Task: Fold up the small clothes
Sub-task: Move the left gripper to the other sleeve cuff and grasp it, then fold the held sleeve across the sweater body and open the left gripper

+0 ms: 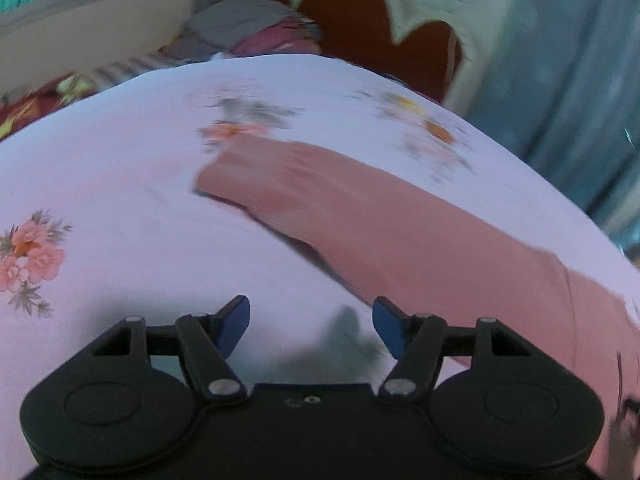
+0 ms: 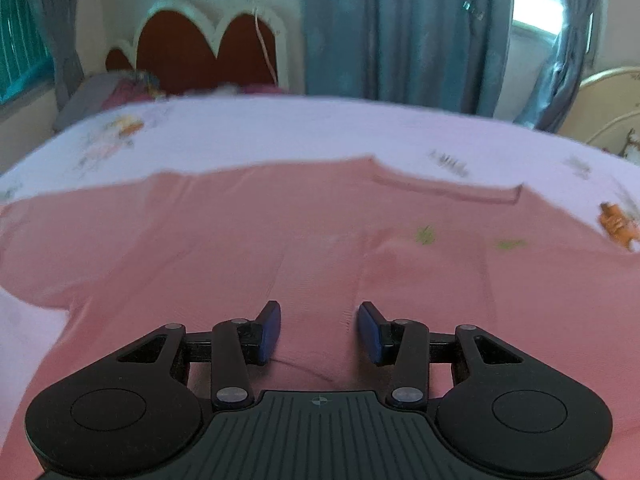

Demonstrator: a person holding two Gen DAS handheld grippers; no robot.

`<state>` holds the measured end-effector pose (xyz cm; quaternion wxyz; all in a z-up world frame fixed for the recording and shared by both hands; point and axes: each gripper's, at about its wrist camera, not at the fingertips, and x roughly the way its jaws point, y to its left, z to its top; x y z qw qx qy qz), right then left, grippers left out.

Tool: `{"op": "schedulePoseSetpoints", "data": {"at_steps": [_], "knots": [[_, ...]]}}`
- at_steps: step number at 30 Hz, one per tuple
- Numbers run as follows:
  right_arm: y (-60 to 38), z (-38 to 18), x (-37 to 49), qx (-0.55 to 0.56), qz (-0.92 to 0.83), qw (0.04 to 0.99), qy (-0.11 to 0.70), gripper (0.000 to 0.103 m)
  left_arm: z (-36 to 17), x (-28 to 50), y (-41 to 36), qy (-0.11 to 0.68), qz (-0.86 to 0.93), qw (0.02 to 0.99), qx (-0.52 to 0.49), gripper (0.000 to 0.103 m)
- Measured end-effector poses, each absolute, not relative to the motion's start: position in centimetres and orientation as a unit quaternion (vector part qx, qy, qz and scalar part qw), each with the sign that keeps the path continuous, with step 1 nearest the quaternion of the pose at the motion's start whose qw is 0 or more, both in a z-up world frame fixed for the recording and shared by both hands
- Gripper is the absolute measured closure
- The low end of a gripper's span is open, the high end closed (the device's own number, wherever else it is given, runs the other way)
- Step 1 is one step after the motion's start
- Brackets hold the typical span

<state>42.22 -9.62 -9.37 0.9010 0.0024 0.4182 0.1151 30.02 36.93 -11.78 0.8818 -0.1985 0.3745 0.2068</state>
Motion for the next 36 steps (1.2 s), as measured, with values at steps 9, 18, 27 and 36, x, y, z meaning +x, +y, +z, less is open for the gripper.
{"op": "schedulePoseSetpoints", "data": {"at_steps": [9, 18, 27, 36], "knots": [[-10.4, -7.9, 41.8, 0.020, 0.100, 0.915, 0.390, 0.060, -13.5, 33.5, 42.5, 0.334, 0.186, 0.868, -0.318, 0.038], [-11.1, -9.6, 42.6, 0.040, 0.105, 0.899, 0.423, 0.060, -14.9, 35.3, 43.9, 0.297, 0.216, 0.866, -0.340, 0.094], [-11.9, -9.5, 42.8, 0.052, 0.110, 0.900, 0.418, 0.060, -10.7, 35.2, 39.1, 0.259, 0.156, 0.913, -0.273, 0.097], [-15.9, -7.6, 41.7, 0.091, 0.095, 0.911, 0.392, 0.060, -4.9, 37.0, 24.8, 0.248, -0.042, 0.944, -0.215, 0.097]]}}
